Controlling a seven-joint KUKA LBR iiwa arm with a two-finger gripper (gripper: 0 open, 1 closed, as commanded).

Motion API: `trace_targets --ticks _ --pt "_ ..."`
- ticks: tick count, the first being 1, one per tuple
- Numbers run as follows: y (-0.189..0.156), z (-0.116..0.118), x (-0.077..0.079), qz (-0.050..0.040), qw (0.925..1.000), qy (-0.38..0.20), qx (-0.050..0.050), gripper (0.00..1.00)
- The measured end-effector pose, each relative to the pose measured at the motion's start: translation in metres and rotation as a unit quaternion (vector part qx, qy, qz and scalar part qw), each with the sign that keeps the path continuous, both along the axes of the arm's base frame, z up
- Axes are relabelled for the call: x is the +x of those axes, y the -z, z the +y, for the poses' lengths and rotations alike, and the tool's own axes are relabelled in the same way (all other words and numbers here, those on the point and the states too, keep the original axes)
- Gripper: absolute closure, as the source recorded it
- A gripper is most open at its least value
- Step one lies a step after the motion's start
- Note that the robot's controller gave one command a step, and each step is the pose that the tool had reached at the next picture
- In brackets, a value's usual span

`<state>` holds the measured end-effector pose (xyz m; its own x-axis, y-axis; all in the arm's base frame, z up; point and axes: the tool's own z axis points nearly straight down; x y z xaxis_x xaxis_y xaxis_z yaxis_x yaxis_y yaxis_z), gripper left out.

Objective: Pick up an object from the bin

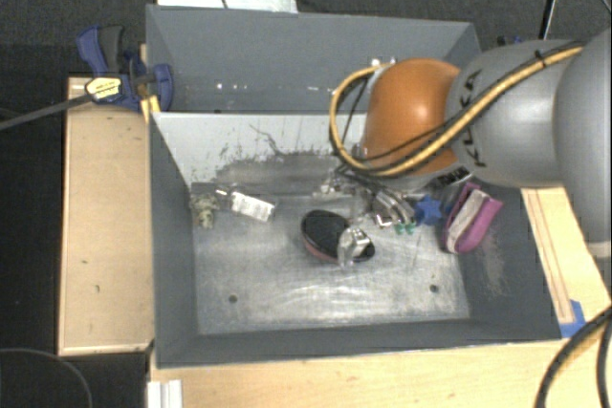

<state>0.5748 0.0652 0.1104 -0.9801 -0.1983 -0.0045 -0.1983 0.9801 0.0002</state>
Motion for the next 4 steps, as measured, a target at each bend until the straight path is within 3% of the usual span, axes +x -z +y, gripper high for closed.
trace_targets --ticks 1,2,3,4 --pt "0.037 -0.008 -0.006 -0.0006 0.9963 0.086 0.001 0.0" --pt "0.035 -0.008 -0.005 -0.0006 0.9964 0.085 0.001 0.0" --pt "0.033 -0.008 -0.003 -0.0032 0.9964 0.085 0.001 1.0" --pt "-0.034 -0.008 -0.001 -0.0021 0.9964 0.084 0.001 1.0"
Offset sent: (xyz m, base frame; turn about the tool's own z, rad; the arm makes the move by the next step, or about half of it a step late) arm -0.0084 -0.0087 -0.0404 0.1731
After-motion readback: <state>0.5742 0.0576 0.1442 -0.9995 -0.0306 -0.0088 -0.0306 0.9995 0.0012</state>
